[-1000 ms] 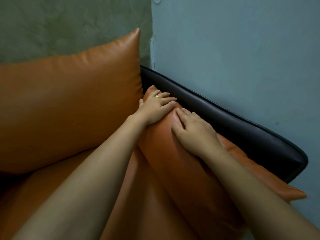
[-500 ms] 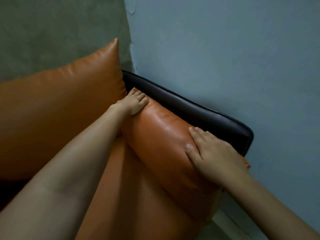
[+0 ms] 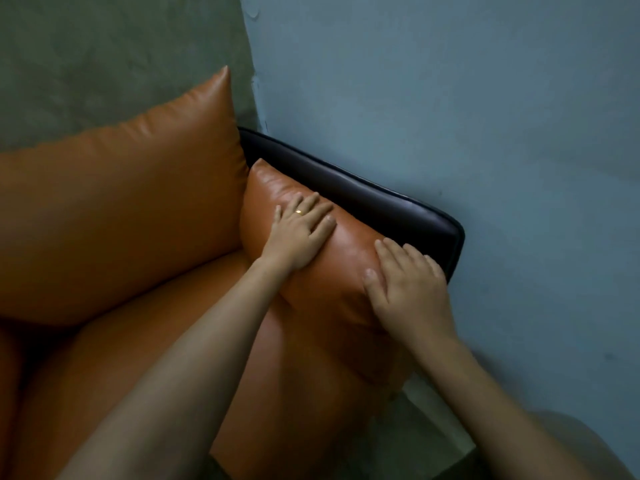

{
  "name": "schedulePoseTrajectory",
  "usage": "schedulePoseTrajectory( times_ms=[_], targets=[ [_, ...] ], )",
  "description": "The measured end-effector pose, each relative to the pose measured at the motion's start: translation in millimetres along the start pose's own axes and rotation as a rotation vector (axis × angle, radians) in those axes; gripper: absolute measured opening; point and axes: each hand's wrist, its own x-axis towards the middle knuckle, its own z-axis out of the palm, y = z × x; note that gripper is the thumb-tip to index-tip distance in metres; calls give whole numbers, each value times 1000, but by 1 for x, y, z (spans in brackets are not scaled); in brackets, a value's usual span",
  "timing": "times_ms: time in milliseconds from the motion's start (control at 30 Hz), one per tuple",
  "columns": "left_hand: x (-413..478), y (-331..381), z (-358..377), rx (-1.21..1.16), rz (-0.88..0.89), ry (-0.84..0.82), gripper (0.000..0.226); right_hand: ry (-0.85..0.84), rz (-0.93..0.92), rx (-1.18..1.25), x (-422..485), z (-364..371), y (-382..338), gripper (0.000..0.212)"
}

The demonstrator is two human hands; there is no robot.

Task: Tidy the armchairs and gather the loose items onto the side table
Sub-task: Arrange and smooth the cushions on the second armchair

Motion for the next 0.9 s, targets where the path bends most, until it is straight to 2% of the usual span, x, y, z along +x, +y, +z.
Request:
schedulePoseTrajectory(
  times_ms=[133,333,467,567,667,767,900],
  targets=[
    [0,4,1,25,-123,-15,55,70,127,120,-36,15,-5,70],
    [-58,24,11,-176,-225,30,58,166,112,268,-38,15,1,72],
    [-103,34,34,-373,-269,193,57,318,80,261,-12,-2,11,53],
    [-106,47,41,-460,-330,250,58,249,20,151,11,-17,23,43],
    [-108,57,52,-512,-339,331,59,165,-23,178,14,-14,28,53],
    [-111,62,64,-539,-371,382,58,139,-24,312,-6,9,29,69],
    [-115,72,70,-603,-434,443,59,271,11,469,-20,29,23,67]
  ],
)
